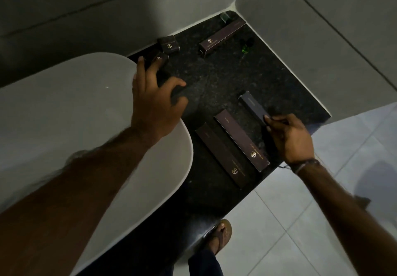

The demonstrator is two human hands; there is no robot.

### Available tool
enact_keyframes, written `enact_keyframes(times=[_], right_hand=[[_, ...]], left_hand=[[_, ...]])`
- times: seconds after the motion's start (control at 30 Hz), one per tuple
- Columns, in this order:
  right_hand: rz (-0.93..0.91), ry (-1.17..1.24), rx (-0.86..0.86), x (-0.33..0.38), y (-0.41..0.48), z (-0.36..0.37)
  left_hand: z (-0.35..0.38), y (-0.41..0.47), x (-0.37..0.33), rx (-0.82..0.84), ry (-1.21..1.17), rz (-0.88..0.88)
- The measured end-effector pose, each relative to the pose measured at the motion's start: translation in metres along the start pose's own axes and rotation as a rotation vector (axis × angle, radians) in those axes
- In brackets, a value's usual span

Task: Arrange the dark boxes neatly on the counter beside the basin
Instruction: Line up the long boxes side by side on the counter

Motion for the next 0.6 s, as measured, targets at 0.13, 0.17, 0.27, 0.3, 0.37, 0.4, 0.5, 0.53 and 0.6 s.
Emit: enact_keyframes(times=[0.13, 0.17, 0.27, 0.3, 0.37, 0.4, 0.5, 0.53, 0.6], right_hand=[[-0.013, 0.03, -0.021, -0.0048, -0.0123, 0.0047], [-0.018, 0.031, -0.023, -0.005, -0.0124, 0.0054], [-0.024, 0.047, -0.045, -0.006, -0.0126, 0.0072], [-0.024, 0.054, -0.052, -0.0065, -0.013, 0.0076], [-0.022, 0.063, -0.05, -0.0081, -0.0134, 0.0091], [-0.017, 0.069, -0.044, -0.0087, -0.0132, 0.0098], [-0.017, 0.085, -0.036, -0.0096, -0.0111, 0.0107], [-0.025, 0.085, -0.038, -0.0099, -0.0108, 0.0107], [-0.036, 0.085, -0.046, -0.0106, -0.0112, 0.0108]], left_hand=[[0.0005, 0.0014, 0.0004, -0.021, -0.011, 0.02], [0.0003, 0.0014, 0.0006, -0.018, -0.011, 0.019], [-0.0005, 0.0008, 0.0001, -0.01, -0.019, 0.011], [-0.0005, 0.0005, -0.0004, -0.009, -0.02, 0.01], [-0.0007, 0.0006, -0.0012, -0.012, -0.024, 0.008], [-0.0009, 0.0007, -0.0014, -0.015, -0.028, 0.008], [-0.0015, 0.001, -0.0016, -0.027, -0.033, 0.024], [-0.0013, 0.0013, -0.0014, -0.033, -0.032, 0.031], [-0.0006, 0.0015, -0.0016, -0.039, -0.03, 0.033]])
Point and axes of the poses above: each hand's wrist, its own y-axis towards the middle knuckle, its own z-axis out of the palm, x = y × z, the point moved 1 cm from there along y, towards the middle knuckle, and after that the axes turned 4 degrees about -z, right-handed, at the moved point
